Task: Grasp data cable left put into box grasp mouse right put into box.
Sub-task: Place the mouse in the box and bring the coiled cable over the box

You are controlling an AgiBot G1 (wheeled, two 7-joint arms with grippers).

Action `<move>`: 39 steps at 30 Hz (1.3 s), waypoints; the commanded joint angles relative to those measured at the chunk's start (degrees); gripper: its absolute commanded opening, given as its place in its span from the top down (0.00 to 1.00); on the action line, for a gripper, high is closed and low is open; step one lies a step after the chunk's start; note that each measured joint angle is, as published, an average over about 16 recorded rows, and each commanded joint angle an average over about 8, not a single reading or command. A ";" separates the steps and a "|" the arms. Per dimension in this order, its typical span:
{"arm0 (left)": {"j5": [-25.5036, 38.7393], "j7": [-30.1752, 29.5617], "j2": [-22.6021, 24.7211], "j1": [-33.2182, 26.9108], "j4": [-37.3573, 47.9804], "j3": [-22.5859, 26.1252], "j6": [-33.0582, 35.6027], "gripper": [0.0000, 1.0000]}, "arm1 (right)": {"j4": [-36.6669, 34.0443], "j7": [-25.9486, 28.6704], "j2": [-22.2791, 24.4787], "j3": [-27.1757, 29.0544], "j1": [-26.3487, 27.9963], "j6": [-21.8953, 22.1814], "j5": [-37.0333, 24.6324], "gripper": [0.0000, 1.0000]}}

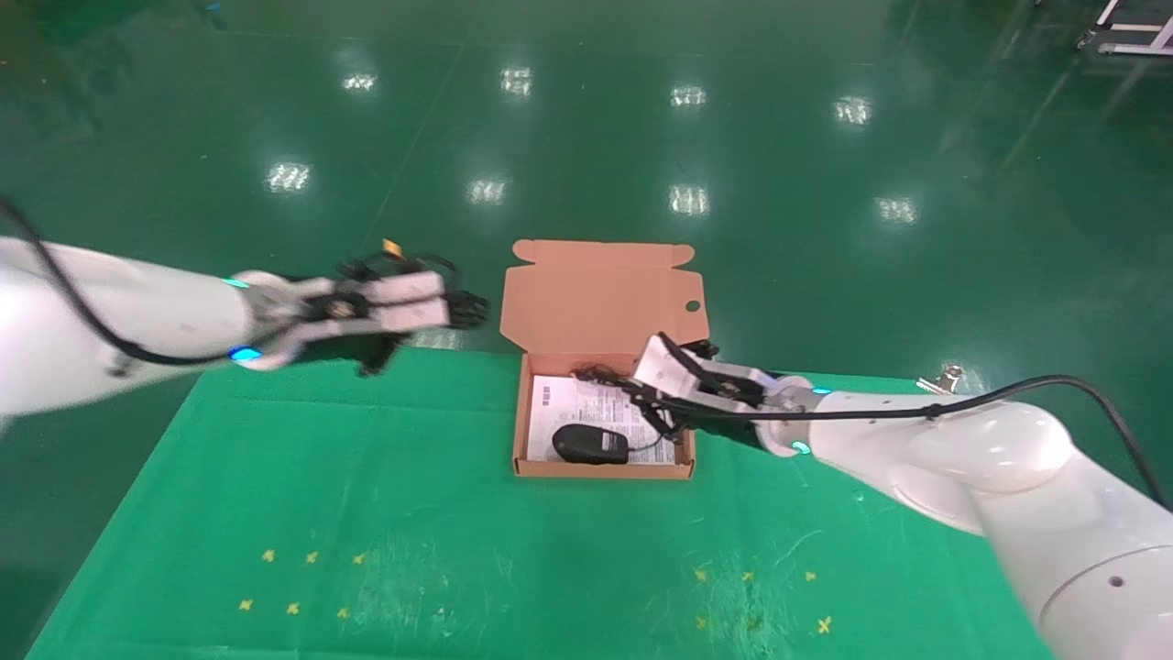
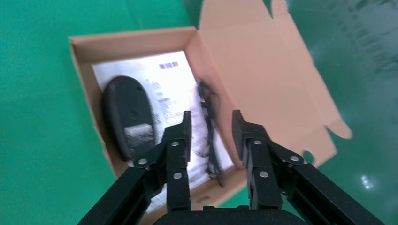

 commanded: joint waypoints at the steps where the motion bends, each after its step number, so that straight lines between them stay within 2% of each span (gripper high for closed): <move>1: -0.50 0.62 1.62 0.62 0.98 0.38 -1.14 1.00 | 0.44 -0.06 0.84 0.15 0.07 0.07 0.09 0.00; 12: -4.87 11.41 12.83 4.52 15.24 3.78 -15.34 1.00 | 11.64 3.49 11.78 1.03 0.29 -0.57 -0.38 0.00; 17: -10.97 16.28 14.22 5.33 18.16 7.43 -20.16 1.00 | 18.07 7.70 15.93 0.18 -0.57 -0.66 -2.18 0.00; 22: -17.06 18.38 14.54 4.94 19.24 12.38 -23.53 0.99 | 23.74 13.03 19.00 -1.41 -1.10 -0.26 -5.37 0.00; 26: -20.64 18.96 14.76 4.36 19.51 15.52 -25.02 0.49 | 26.78 16.56 20.49 -2.38 -1.23 0.04 -7.40 0.00; 30: -22.31 19.27 14.87 3.99 19.68 17.04 -25.61 0.00 | 28.20 17.83 21.11 -2.83 -1.36 0.30 -8.34 0.00; 39: -21.88 19.15 14.64 3.94 19.43 16.66 -25.42 0.00 | 27.74 17.42 20.89 -2.78 -1.38 0.38 -8.18 0.00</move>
